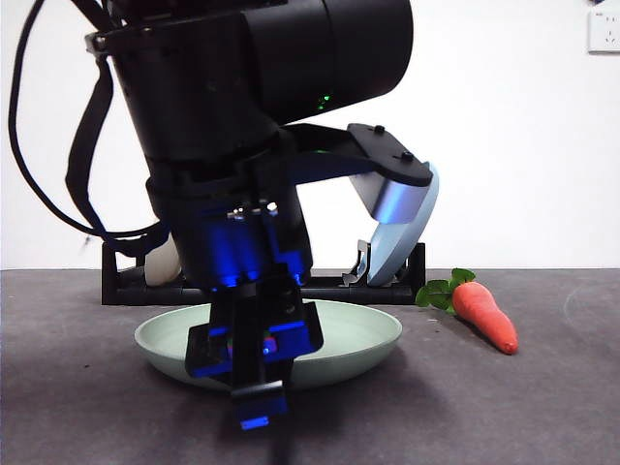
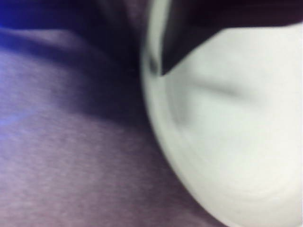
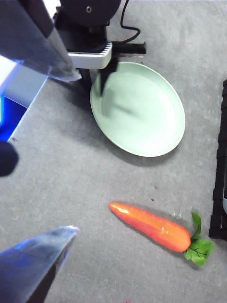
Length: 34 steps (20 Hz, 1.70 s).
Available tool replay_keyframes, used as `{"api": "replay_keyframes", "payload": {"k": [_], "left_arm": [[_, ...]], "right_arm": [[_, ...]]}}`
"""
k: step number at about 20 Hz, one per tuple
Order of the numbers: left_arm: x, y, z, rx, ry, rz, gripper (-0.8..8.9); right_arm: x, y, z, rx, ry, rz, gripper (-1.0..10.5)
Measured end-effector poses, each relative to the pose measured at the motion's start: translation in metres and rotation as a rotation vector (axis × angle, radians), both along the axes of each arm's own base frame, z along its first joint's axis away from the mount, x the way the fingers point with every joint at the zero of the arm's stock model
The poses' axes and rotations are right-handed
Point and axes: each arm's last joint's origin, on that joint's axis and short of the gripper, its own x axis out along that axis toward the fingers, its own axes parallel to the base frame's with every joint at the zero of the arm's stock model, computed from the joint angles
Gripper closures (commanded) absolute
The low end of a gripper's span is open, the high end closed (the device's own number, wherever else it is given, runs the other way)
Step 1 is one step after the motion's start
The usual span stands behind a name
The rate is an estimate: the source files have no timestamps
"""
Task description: Take the green plate from the plate rack,put the plate on the table,take the carrot from the table,put the carrot in the plate
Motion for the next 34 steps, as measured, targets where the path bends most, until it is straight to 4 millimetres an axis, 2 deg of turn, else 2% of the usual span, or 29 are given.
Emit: {"api": "replay_keyframes", "payload": {"k": [5,7,10,13,16,19,22,24,28,29,32,34], "left_arm": [[0.003,-0.007,0.014,-0.018,0.011,0.017,4.97],[0.004,-0.012,0.035,-0.064,0.016,0.06,4.97],[0.002,-0.013,0.101,-0.284,-0.006,0.134,4.98],[-0.009,0.004,0.168,-0.53,-0.025,0.197,4.98],[-0.026,0.037,0.212,-0.72,-0.048,0.238,4.98],[-0.047,0.077,0.242,-0.84,-0.064,0.252,4.98],[-0.065,0.113,0.259,-0.919,-0.057,0.257,4.98],[-0.074,0.13,0.265,-0.957,-0.048,0.273,4.98],[-0.084,0.148,0.268,-0.995,-0.032,0.3,4.98],[-0.084,0.149,0.268,-0.996,-0.029,0.305,4.98],[-0.084,0.149,0.267,-0.993,-0.021,0.314,4.98],[-0.084,0.149,0.267,-0.995,-0.019,0.316,4.98]], "right_arm": [[0.005,0.001,-0.002,-0.002,0.015,-0.001,2.9],[0.015,0.002,-0.004,0.001,0.012,-0.004,2.9],[0.042,0.005,-0.011,0.017,0.006,-0.02,2.9],[0.076,0.012,-0.028,0.002,0.04,-0.041,2.9],[0.109,0.024,-0.054,-0.037,0.081,-0.052,2.9],[0.137,0.042,-0.08,-0.095,0.068,-0.066,2.9],[0.159,0.055,-0.106,-0.142,0.051,-0.103,3.0],[0.171,0.06,-0.124,-0.175,0.054,-0.131,3.6],[0.186,0.063,-0.152,-0.211,0.067,-0.179,3.6],[0.188,0.063,-0.157,-0.209,0.07,-0.186,3.9],[0.192,0.065,-0.17,-0.213,0.093,-0.2,6.1],[0.194,0.065,-0.171,-0.207,0.092,-0.204,7.6]]}}
